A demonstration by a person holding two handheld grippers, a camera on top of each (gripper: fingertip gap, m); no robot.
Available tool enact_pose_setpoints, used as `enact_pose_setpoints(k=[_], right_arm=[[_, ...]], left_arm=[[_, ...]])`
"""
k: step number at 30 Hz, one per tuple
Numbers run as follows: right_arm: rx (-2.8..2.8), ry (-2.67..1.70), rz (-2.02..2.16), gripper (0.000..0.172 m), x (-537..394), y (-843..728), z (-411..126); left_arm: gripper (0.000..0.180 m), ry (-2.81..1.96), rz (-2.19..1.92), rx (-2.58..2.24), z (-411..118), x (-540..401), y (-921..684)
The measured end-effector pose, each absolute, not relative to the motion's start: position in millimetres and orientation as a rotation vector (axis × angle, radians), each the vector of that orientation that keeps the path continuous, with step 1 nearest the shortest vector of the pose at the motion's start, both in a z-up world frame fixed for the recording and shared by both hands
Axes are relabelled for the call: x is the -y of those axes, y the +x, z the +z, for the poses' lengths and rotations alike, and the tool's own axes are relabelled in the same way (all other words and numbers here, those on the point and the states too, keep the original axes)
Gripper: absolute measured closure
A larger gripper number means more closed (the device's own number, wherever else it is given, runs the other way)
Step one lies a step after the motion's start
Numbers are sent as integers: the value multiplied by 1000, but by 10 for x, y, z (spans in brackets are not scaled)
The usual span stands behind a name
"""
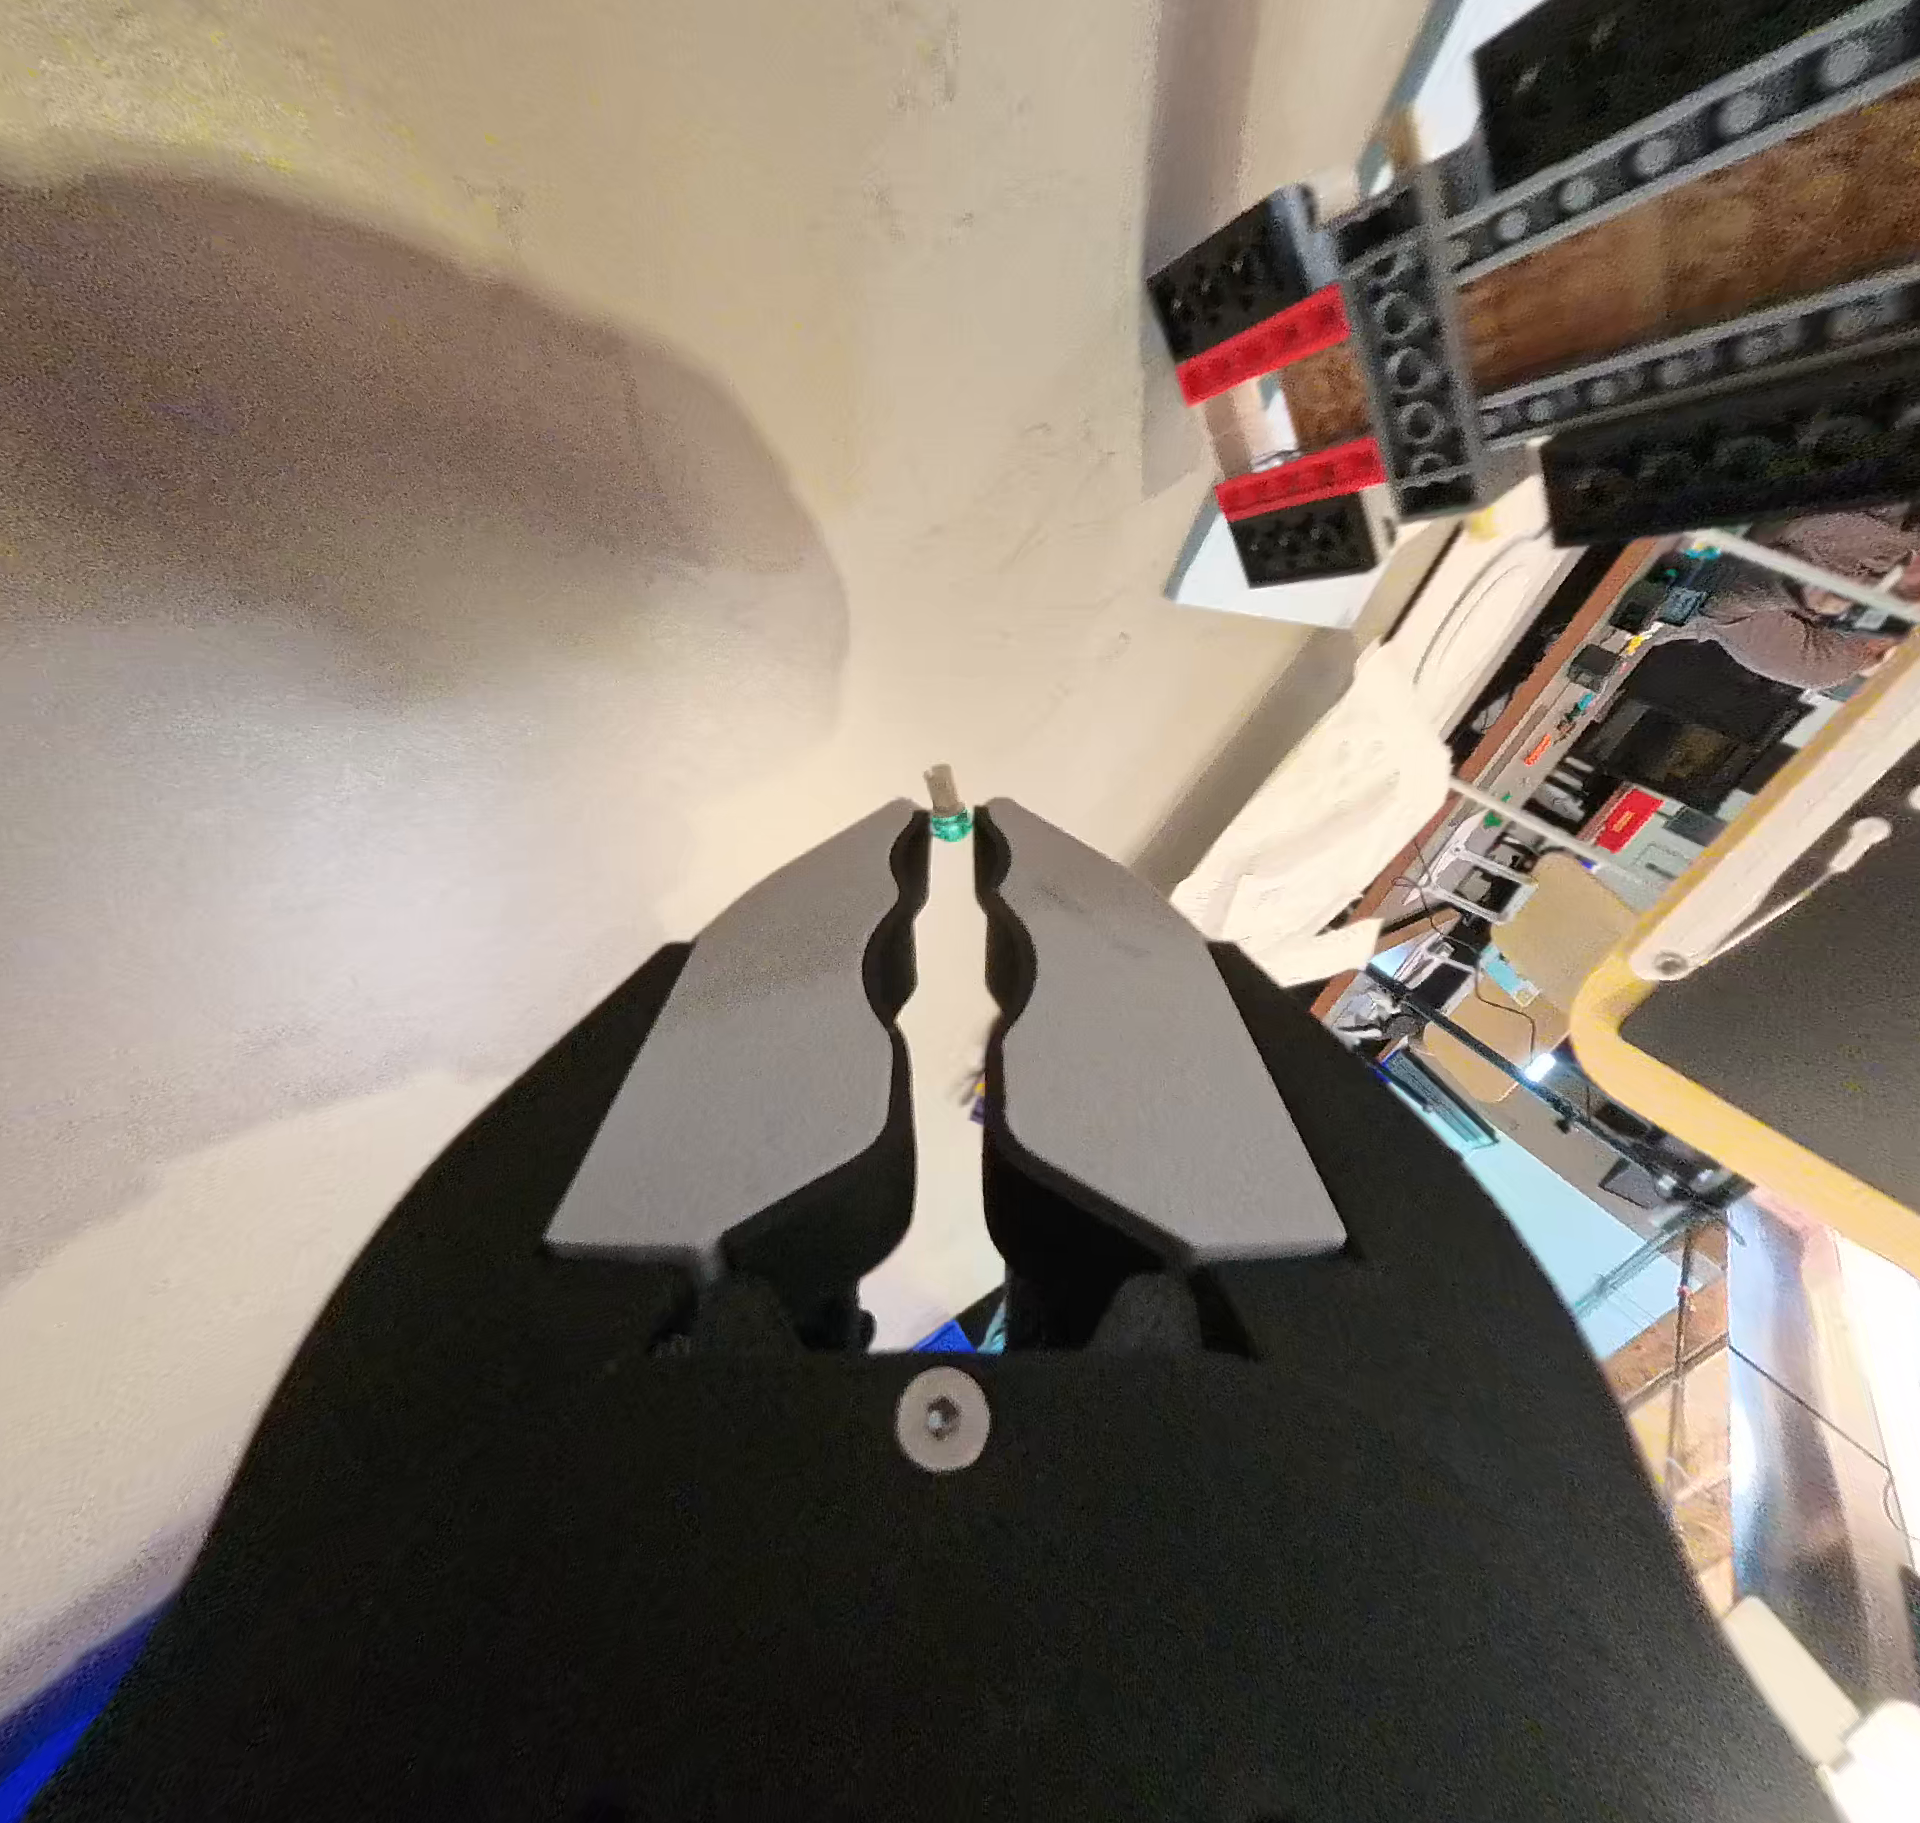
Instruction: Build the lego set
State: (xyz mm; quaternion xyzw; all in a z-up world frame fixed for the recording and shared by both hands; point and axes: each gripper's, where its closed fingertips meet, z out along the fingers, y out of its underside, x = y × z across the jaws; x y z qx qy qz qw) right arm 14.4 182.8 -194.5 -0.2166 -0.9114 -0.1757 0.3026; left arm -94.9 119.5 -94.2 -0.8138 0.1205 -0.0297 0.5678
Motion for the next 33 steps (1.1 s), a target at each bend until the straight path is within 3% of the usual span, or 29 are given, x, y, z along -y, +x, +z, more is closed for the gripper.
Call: enact_pose_setpoints(k=[5, 15, 33], right_arm=[[2227, -491, -448, 164, -1838, 74, -1815], [1529, -119, -567, 164, -1416, -291, -432], [1373, 227, -668, 165, -1208, -475, -358]], left_arm=[[158, -1886, -188, -358, -924, -1170, -748], [159, -1750, -60, -391, -838, -1271, -568], [159, -1733, 39, -293, -806, -1311, -559]])
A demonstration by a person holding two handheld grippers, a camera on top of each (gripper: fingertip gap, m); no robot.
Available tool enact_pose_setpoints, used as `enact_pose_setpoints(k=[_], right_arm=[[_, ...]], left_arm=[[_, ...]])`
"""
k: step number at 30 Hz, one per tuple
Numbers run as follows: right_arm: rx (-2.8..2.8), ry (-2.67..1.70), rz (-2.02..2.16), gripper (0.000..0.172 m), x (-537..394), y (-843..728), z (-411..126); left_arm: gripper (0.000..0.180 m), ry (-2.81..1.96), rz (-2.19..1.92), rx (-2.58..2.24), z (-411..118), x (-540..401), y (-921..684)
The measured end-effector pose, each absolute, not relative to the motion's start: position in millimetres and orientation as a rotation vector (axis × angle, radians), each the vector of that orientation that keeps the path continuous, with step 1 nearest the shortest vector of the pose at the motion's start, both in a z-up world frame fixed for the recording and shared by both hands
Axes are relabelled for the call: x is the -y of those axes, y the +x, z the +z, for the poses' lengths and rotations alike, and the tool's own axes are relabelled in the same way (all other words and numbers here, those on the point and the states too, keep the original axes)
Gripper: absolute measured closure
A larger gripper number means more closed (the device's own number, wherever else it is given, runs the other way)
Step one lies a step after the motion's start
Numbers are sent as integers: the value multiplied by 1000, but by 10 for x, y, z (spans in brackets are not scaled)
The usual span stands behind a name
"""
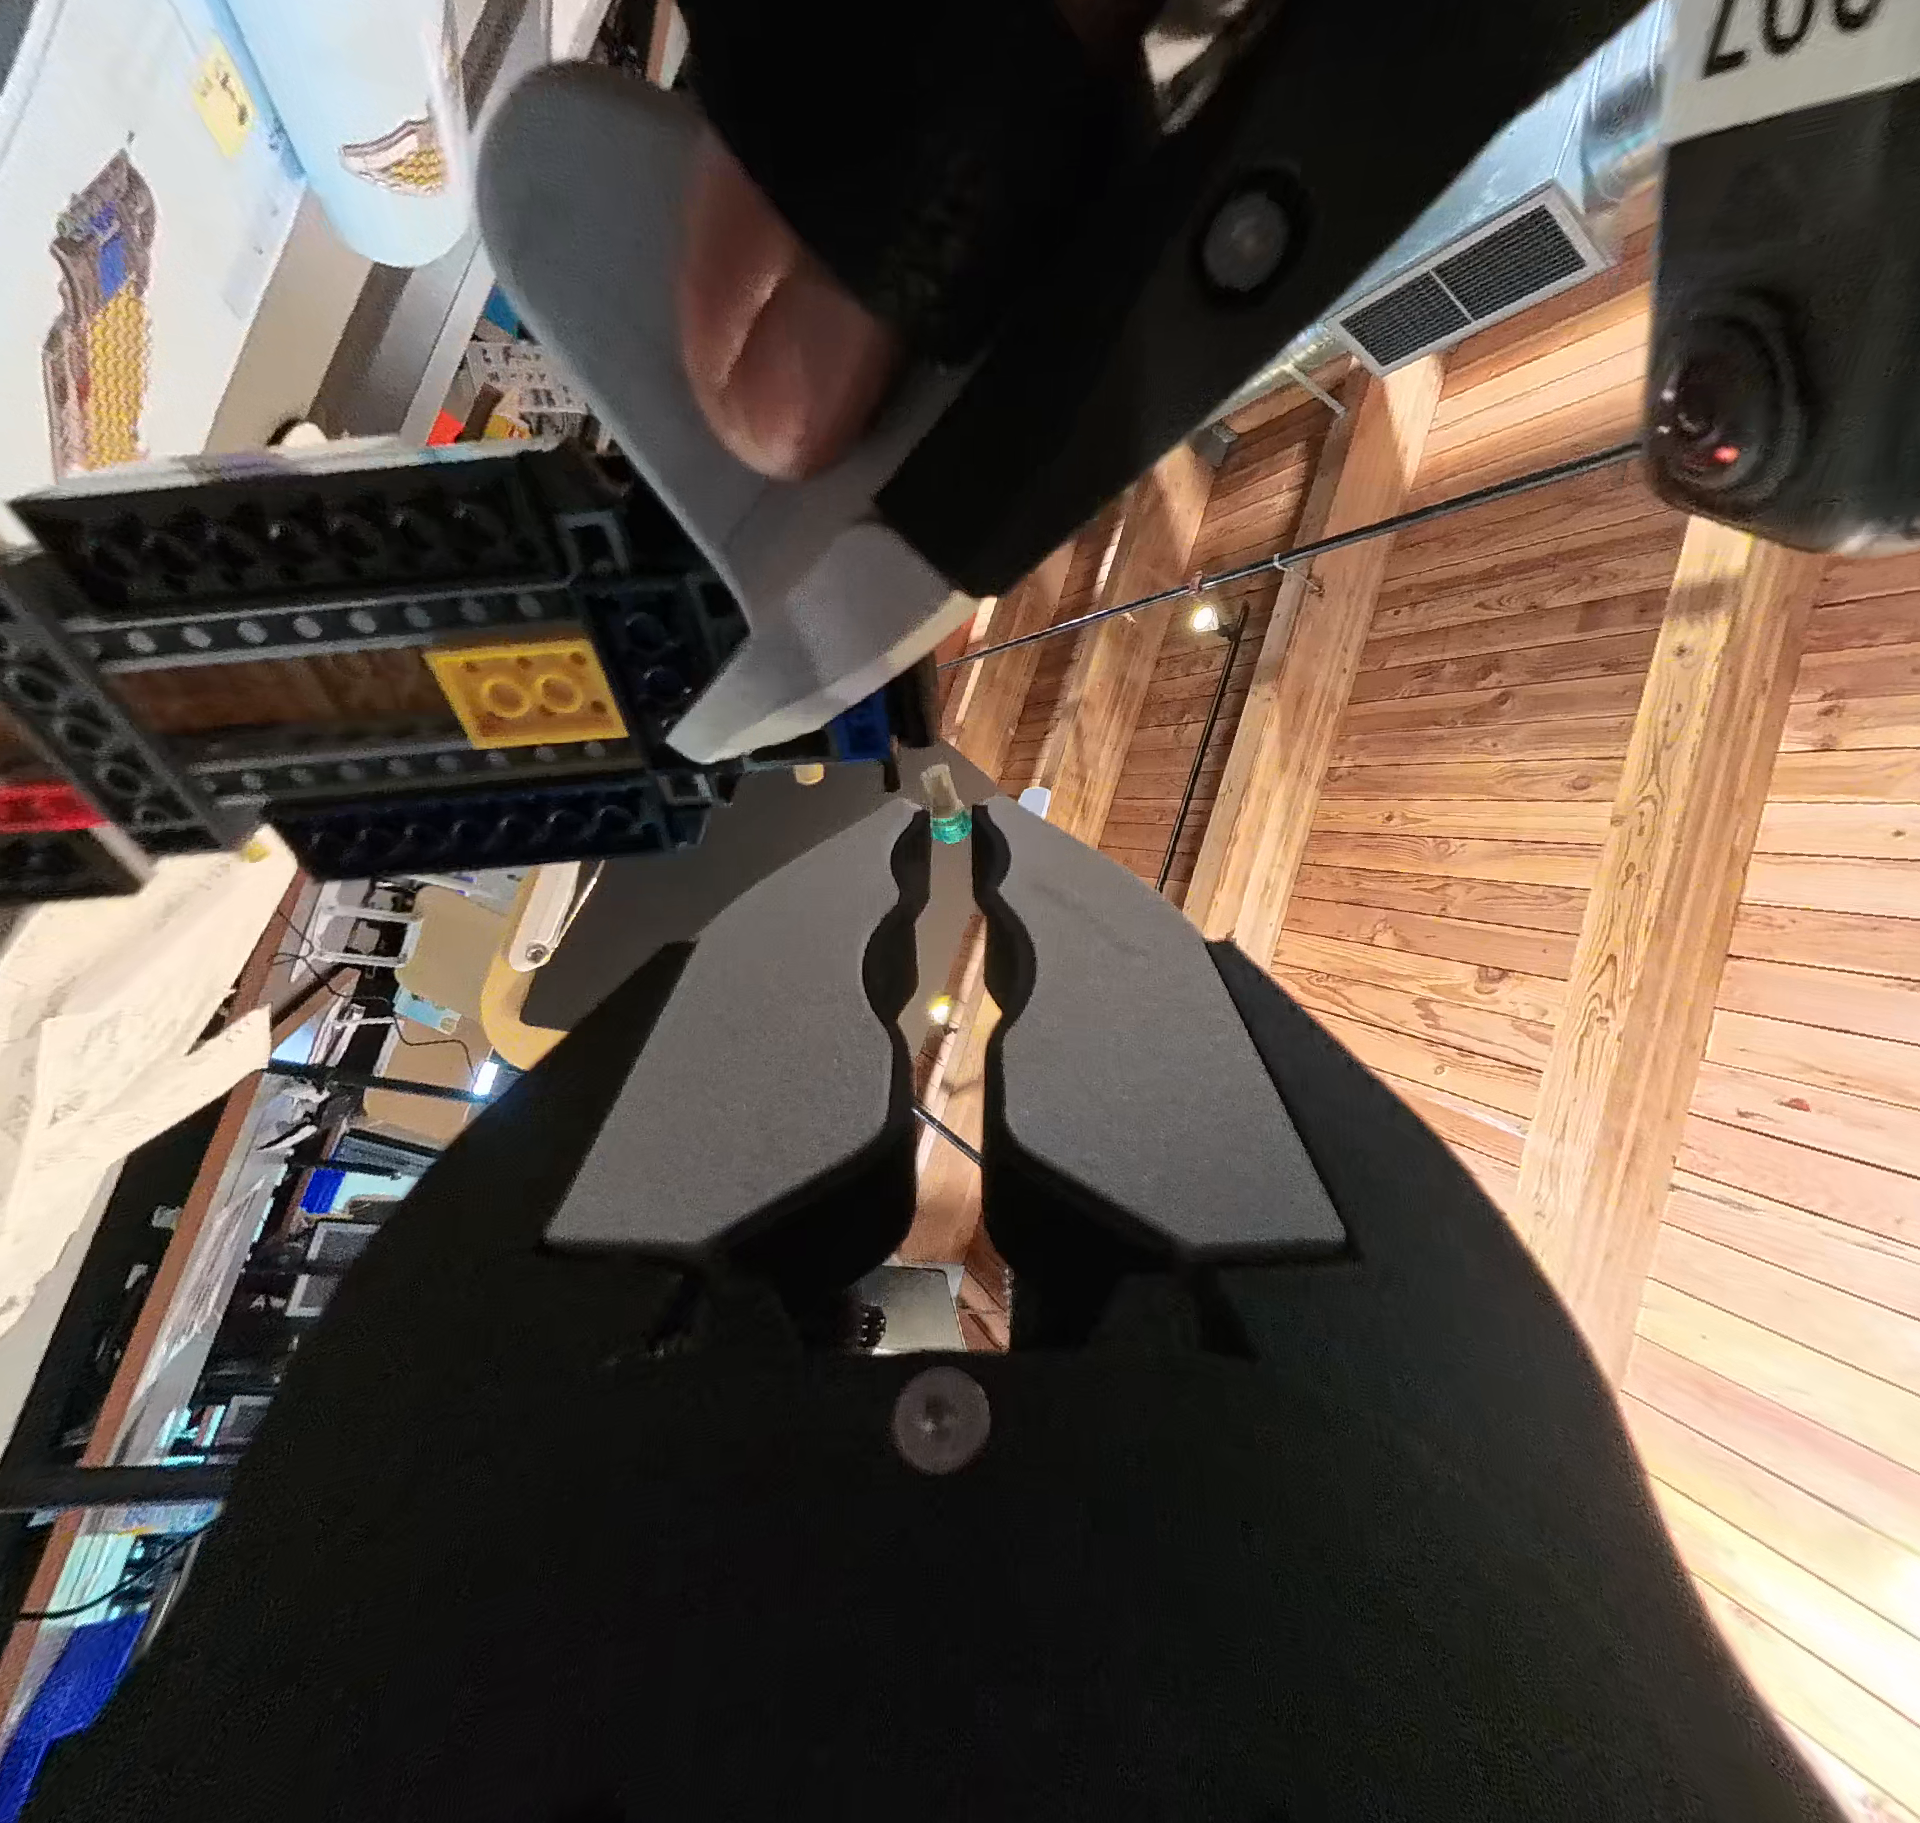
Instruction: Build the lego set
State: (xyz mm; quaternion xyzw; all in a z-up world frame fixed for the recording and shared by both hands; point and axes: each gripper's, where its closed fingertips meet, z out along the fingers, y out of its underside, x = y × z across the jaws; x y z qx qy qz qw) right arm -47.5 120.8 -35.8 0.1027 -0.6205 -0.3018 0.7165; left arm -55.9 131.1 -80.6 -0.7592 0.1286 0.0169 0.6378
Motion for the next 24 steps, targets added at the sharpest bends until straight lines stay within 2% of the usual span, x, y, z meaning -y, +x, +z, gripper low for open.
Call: enact_pose_setpoints(k=[8, 24], right_arm=[[1376, 217, -675, 165, -1147, -568, -370], [1401, 201, -675, 165, -1159, -573, -360]], left_arm=[[159, -1706, 340, -273, -775, -1312, -735], [159, -1667, 494, -311, -748, -1323, -763]])
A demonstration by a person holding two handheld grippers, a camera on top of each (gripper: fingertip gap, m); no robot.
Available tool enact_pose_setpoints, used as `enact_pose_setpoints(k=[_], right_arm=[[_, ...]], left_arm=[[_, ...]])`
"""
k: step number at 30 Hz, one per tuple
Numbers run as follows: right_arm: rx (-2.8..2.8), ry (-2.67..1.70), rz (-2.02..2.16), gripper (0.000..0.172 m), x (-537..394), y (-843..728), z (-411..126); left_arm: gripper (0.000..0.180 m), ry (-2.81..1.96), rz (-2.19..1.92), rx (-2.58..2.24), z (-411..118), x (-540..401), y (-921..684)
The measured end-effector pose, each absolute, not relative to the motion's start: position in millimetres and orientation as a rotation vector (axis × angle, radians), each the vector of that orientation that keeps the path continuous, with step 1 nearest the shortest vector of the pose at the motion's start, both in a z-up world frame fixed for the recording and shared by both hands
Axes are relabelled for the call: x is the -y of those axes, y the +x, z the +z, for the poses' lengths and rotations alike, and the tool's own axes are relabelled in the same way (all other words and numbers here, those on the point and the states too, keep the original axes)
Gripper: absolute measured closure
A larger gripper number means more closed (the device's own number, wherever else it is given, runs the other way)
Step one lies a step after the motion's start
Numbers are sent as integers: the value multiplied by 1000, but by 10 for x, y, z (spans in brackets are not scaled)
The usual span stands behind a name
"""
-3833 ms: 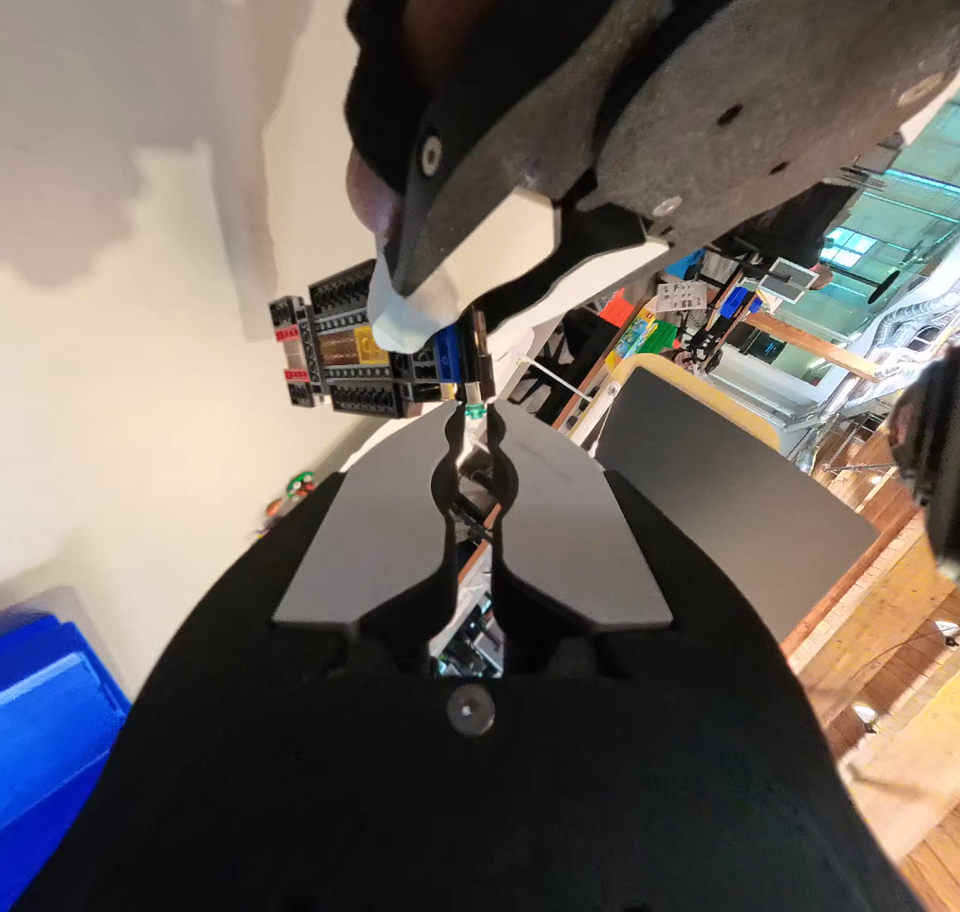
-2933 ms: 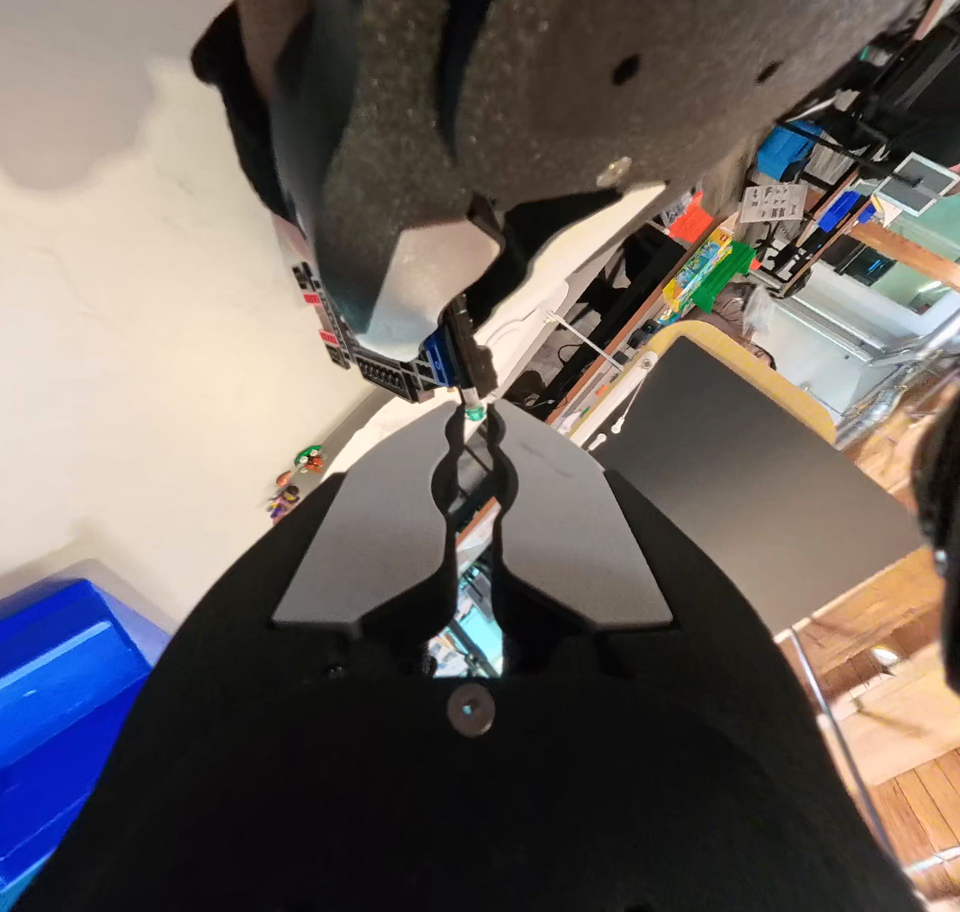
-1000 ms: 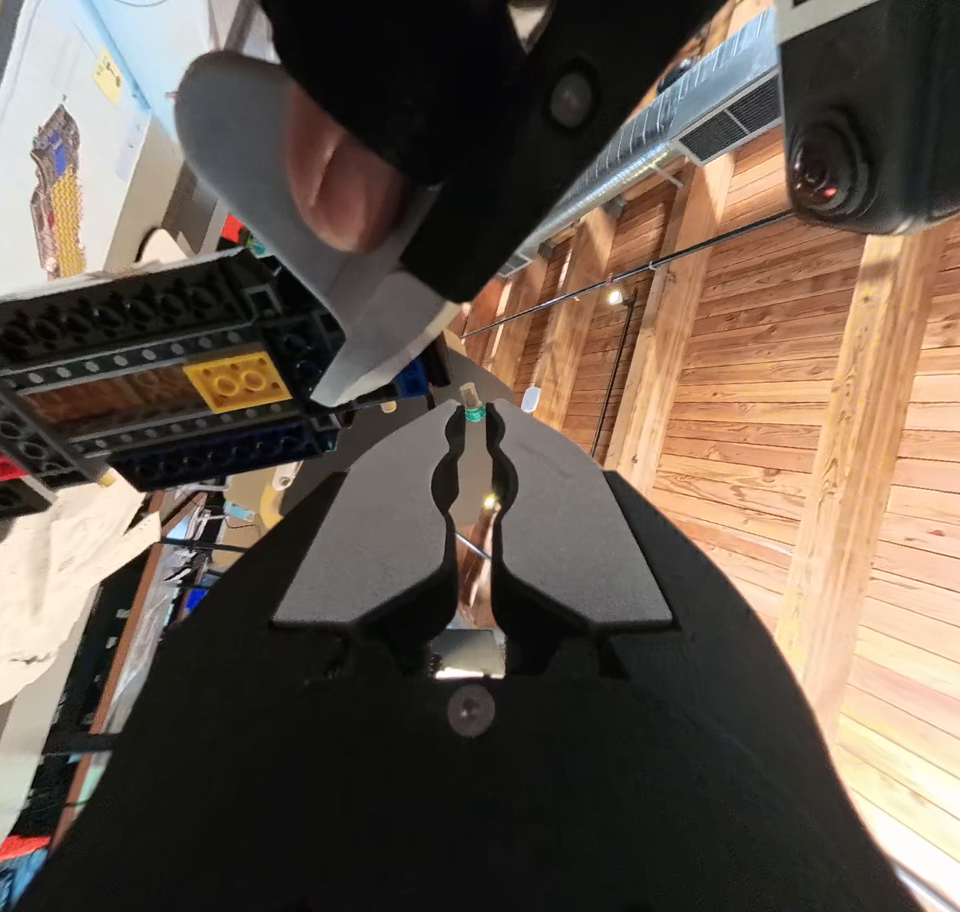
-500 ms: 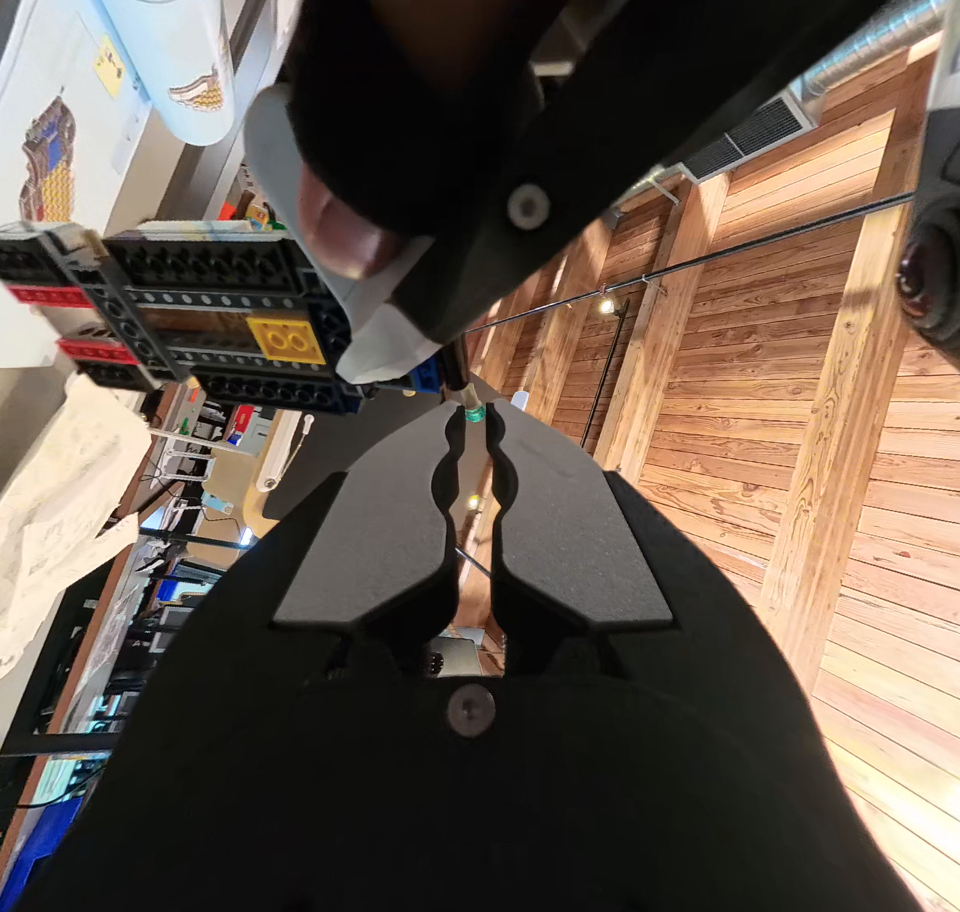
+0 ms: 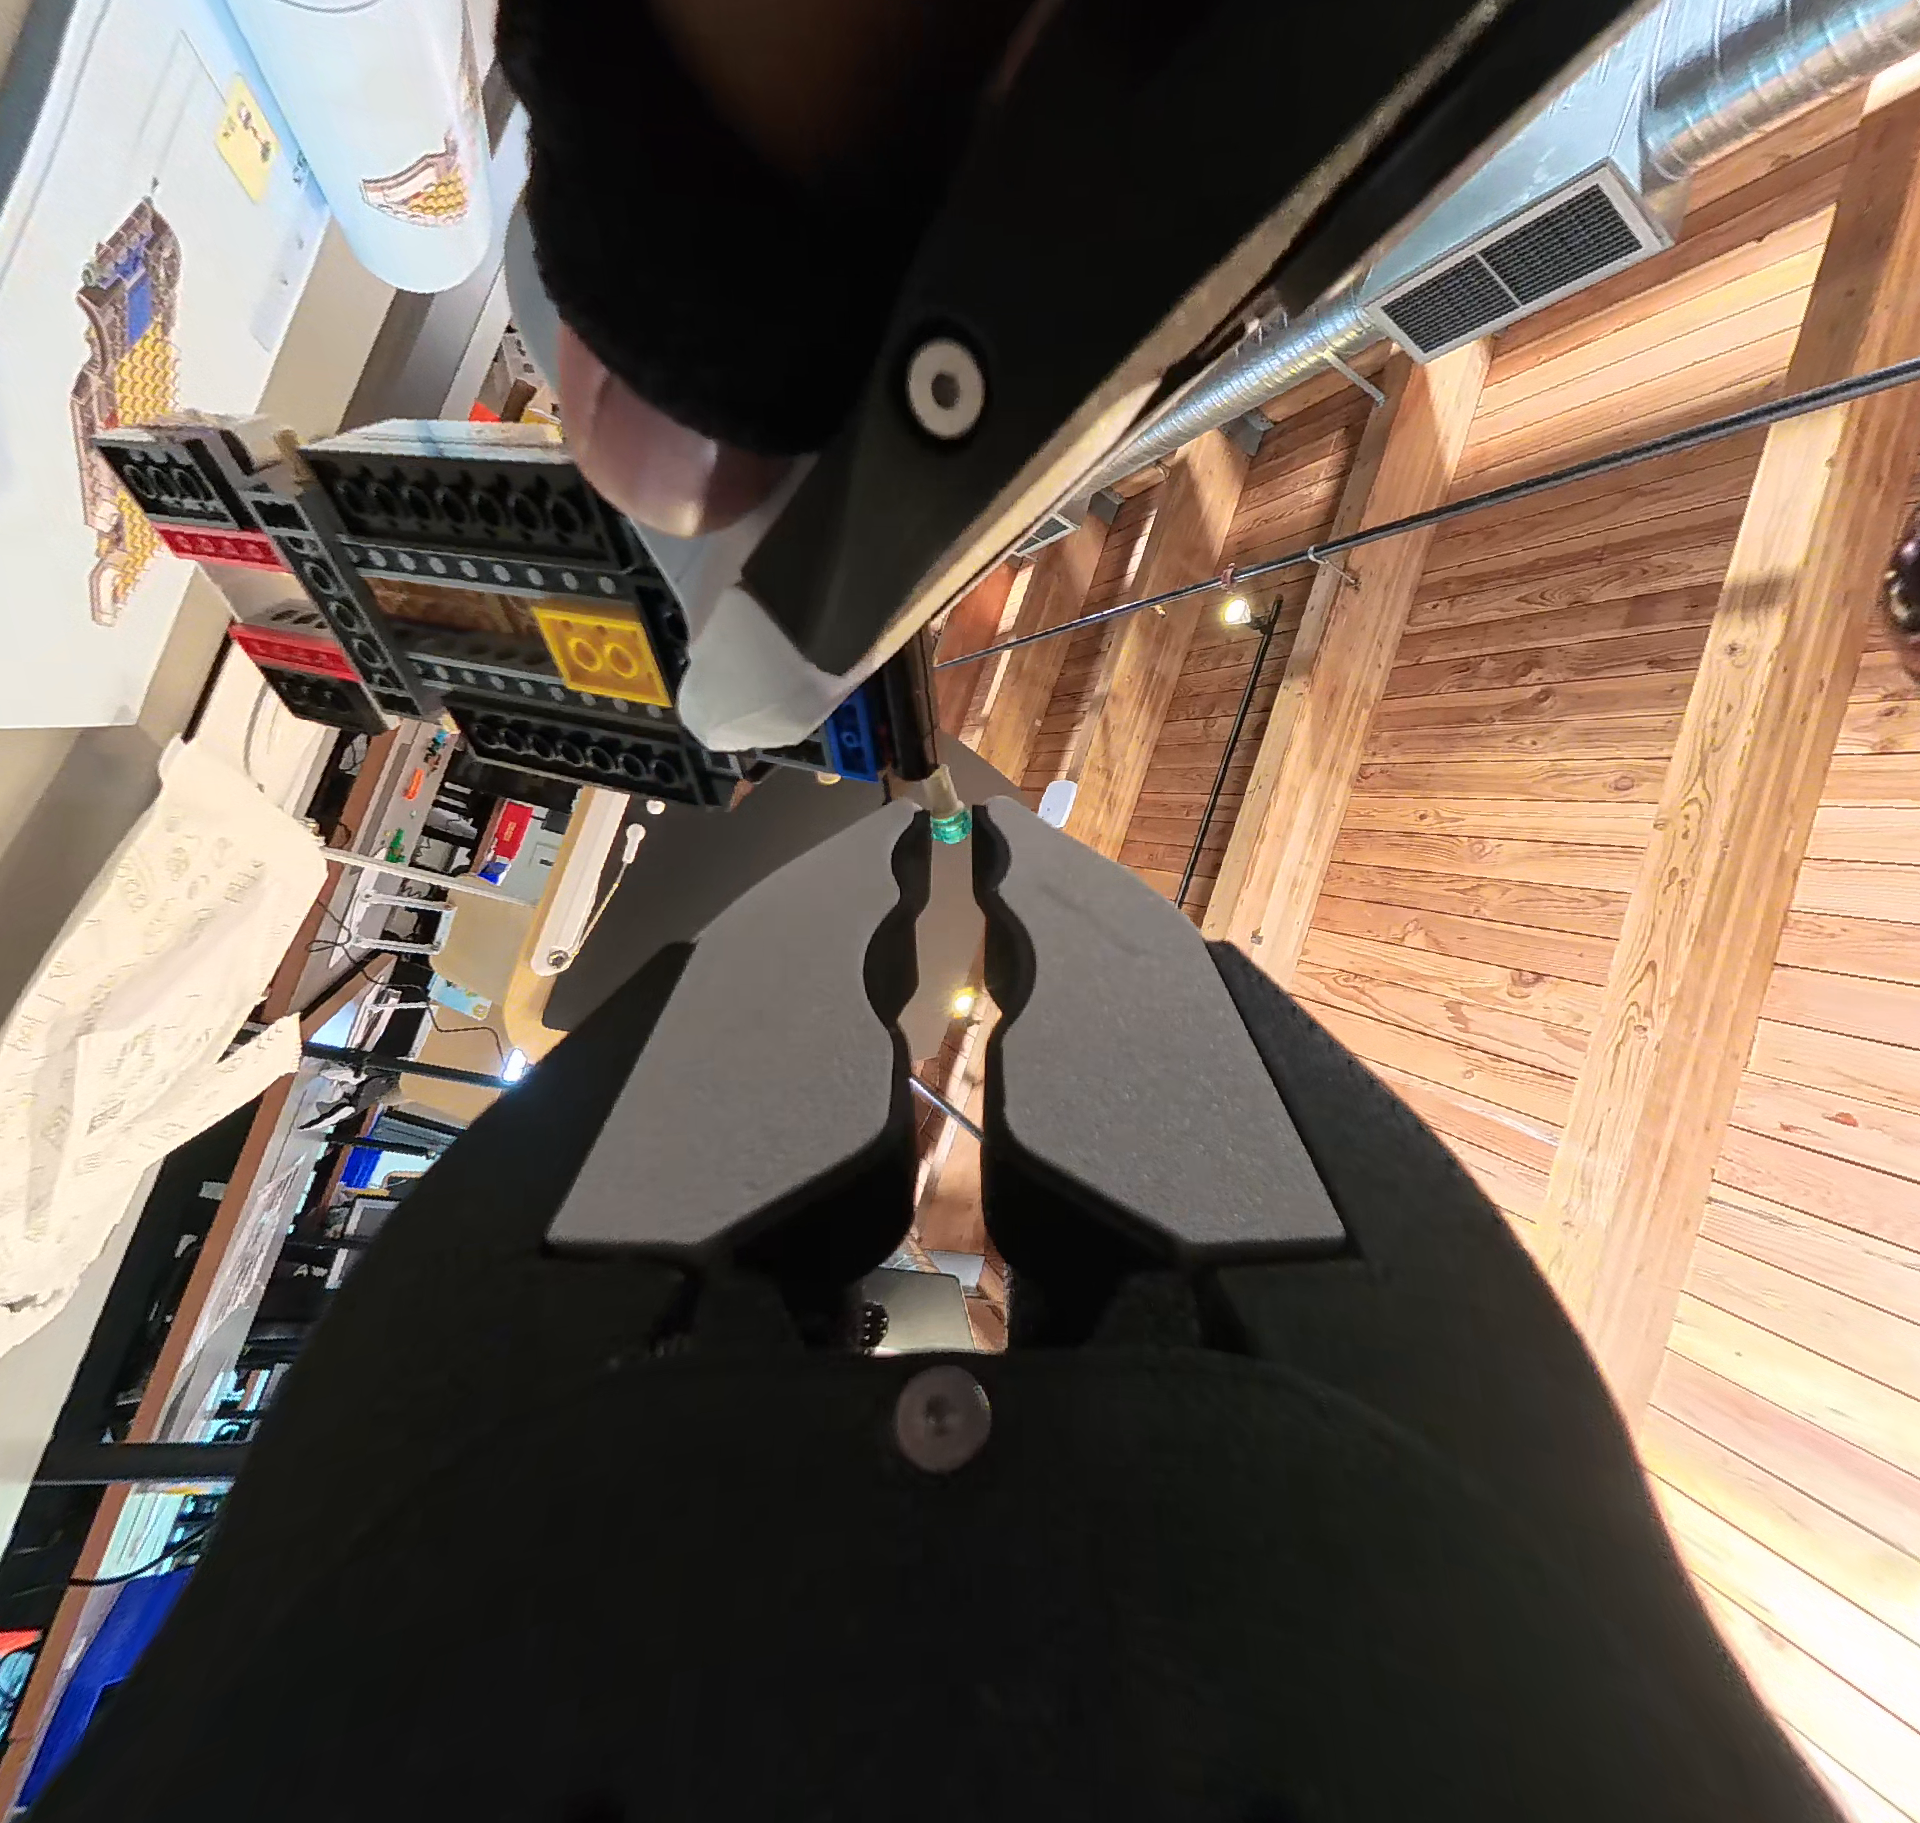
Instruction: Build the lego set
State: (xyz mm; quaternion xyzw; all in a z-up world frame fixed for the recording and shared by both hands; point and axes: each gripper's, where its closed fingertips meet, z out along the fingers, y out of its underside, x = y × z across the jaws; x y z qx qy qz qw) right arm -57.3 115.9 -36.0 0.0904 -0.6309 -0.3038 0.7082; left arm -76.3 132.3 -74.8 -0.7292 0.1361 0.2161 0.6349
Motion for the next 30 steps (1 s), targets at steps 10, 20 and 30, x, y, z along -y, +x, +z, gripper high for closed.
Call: enact_pose_setpoints(k=[10, 20, 30], right_arm=[[1425, 185, -672, 165, -1196, -564, -376], [1426, 129, -629, 165, -1198, -564, -356], [1402, 119, -632, 165, -1187, -583, -340]], left_arm=[[159, -1630, 523, -331, -709, -1326, -735], [159, -1601, 556, -343, -682, -1331, -724], [159, -1577, 629, -338, -653, -1326, -750]])
